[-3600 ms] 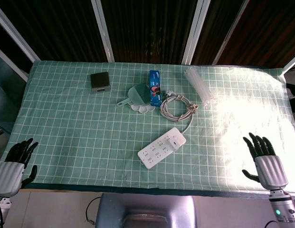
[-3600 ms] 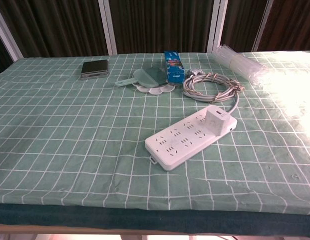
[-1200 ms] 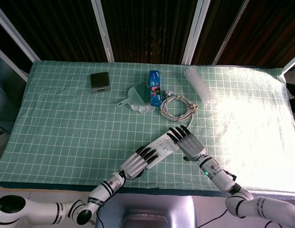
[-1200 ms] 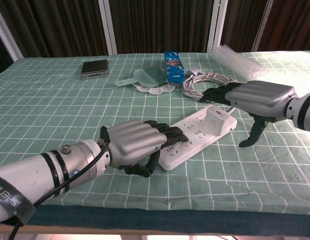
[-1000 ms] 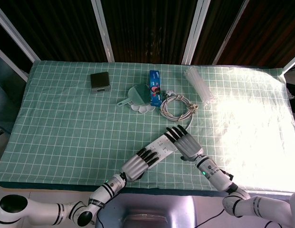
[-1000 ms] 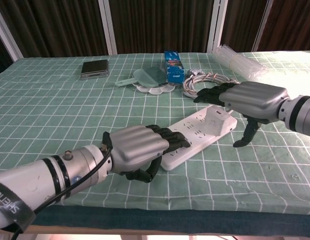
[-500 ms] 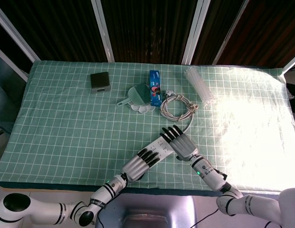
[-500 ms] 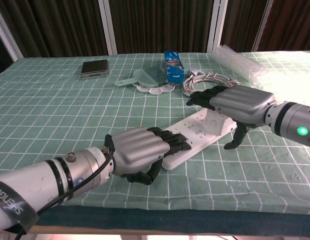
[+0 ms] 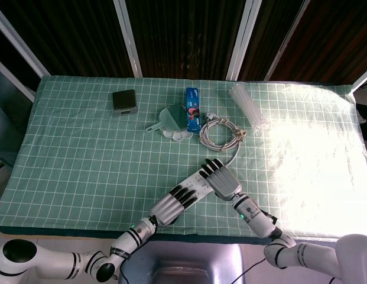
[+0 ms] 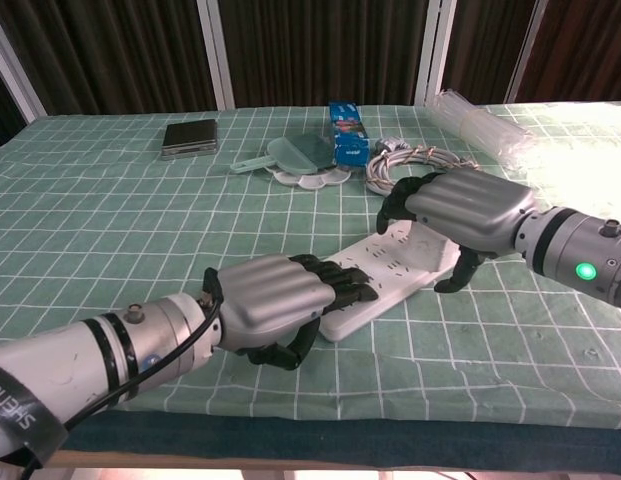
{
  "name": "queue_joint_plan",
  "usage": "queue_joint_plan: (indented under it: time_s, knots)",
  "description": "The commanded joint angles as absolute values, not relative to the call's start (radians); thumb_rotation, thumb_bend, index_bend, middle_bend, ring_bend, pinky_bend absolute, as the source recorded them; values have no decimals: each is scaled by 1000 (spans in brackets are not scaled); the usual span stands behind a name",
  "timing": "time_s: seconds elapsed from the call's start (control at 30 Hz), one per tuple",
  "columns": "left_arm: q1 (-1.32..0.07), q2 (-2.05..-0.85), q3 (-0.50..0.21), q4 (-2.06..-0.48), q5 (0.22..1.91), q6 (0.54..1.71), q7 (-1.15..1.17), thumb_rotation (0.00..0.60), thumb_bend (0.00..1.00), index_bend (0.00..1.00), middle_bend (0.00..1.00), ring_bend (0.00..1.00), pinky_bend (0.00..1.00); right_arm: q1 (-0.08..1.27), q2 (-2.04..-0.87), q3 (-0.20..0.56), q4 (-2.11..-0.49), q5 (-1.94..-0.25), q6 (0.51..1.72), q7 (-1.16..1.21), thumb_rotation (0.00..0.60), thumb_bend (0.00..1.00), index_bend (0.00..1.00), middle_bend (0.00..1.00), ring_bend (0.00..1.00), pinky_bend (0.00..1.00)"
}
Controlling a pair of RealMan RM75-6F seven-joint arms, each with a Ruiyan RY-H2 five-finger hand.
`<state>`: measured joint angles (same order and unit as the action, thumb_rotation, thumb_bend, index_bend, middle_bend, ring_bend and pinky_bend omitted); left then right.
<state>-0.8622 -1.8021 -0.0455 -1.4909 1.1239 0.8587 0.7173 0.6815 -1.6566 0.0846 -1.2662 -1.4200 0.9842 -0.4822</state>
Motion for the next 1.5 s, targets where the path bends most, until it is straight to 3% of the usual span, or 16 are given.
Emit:
queue_joint_plan:
  time_s: [0.03,0.3,0.7,1.2,1.5]
  knots:
    - [-861,-1799,-39,-1495,1126,863,717,515,920,0,0,0,102,682,-1652,85,-1270,-1410,981,-497,600,267,396,299,150,296]
    - [-859,-1795,-26,-1499,1125,872,717,515,919,0,0,0,103,684,-1653,86,-1271,-1401,986,-529,600,322,408,300,154,303]
    - [-863,-1792,-21,-1497,1126,873,710,515,920,0,0,0,104,685,-1669,83,-1259,-1397,996,-554,600,420,508,321,234,365]
    - [-865,-1794,-17,-1488,1115,874,714,514,920,0,0,0,105,675,-1679,75,-1250,-1424,1037,-531,600,450,754,504,427,554]
    - [-868,-1795,-15,-1484,1106,870,717,514,919,0,0,0,106,667,-1691,69,-1225,-1464,1078,-485,600,459,848,568,502,631]
